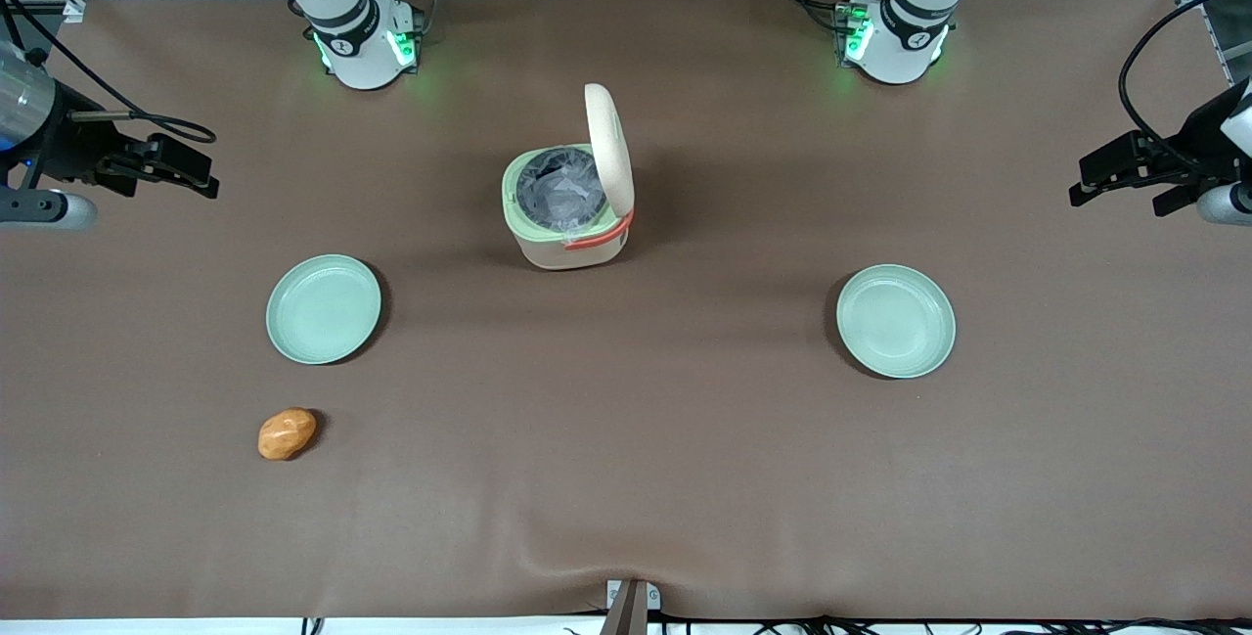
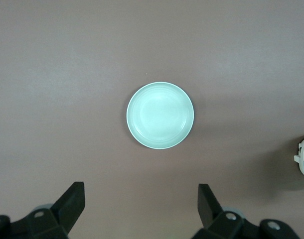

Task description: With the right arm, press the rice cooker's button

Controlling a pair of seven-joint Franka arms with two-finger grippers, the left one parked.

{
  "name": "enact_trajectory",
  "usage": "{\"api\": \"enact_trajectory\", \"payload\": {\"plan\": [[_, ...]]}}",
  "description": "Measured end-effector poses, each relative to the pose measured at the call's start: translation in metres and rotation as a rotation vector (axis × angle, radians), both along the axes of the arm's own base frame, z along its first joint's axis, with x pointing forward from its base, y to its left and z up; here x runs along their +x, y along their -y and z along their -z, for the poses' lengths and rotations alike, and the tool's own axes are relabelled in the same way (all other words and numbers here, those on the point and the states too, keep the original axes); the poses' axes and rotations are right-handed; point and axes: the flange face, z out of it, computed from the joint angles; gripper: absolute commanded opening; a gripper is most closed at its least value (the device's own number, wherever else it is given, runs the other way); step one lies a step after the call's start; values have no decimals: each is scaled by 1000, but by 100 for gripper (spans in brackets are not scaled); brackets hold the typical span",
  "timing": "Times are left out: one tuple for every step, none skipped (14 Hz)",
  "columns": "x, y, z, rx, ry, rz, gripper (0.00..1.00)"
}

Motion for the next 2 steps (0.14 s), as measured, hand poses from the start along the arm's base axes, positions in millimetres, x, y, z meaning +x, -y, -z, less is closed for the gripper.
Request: {"api": "enact_trajectory", "payload": {"plan": [[-2, 2, 0, -17, -11, 0, 100], [-4, 3, 1, -25, -27, 0, 100]]}}
